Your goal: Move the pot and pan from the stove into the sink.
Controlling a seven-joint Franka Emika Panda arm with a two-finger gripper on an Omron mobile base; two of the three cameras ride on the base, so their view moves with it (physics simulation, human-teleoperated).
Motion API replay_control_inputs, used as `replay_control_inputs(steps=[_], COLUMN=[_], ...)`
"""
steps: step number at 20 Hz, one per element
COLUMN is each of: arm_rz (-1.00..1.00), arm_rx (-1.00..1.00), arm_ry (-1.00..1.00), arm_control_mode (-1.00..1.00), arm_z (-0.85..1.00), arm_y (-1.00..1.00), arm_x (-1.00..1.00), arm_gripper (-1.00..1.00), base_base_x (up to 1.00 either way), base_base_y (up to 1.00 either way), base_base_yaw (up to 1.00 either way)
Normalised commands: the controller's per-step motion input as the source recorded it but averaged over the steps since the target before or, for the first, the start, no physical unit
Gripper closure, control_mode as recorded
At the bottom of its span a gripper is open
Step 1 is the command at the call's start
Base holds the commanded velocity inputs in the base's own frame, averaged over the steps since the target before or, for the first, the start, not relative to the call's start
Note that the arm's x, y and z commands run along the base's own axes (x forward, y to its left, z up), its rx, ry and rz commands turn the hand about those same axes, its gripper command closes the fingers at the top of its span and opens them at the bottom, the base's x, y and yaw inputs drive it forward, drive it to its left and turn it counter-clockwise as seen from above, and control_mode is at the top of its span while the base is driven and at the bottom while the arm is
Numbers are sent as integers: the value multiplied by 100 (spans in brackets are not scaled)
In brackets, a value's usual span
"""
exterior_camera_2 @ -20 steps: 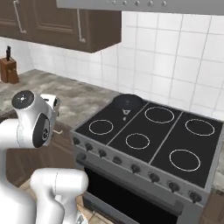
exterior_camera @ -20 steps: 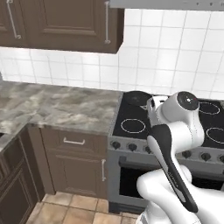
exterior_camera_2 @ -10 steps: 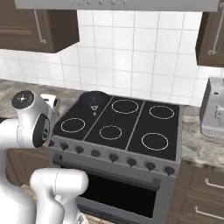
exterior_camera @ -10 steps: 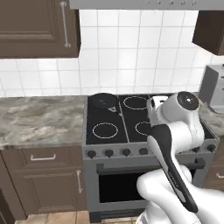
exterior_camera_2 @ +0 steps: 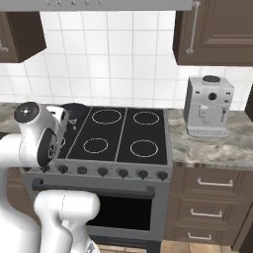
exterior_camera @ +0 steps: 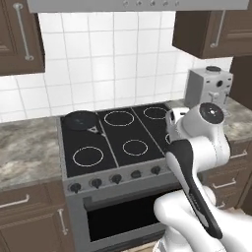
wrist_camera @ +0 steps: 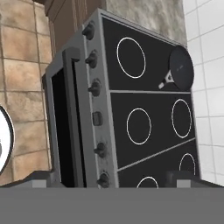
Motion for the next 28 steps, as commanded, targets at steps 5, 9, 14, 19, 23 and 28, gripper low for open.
replay_control_inputs(steps=[5,9,14,19,23,28], arm_rz=[0,0,0,0,0,0], arm_rx=[0,0,0,0,0,0], arm_ry=[0,0,0,0,0,0], arm_control_mode=[100,100,100,100,100,100], arm_z=[0,0,0,0,0,0], arm_y=[0,0,0,0,0,0], arm_x=[0,0,0,0,0,0], arm_gripper=[-100,-100,-100,-100,-100,-100], base_base_x=[-1,0,0,0,4,58], base_base_y=[-6,54,90,63,0,18], base_base_yaw=[-11,0,0,0,0,-4])
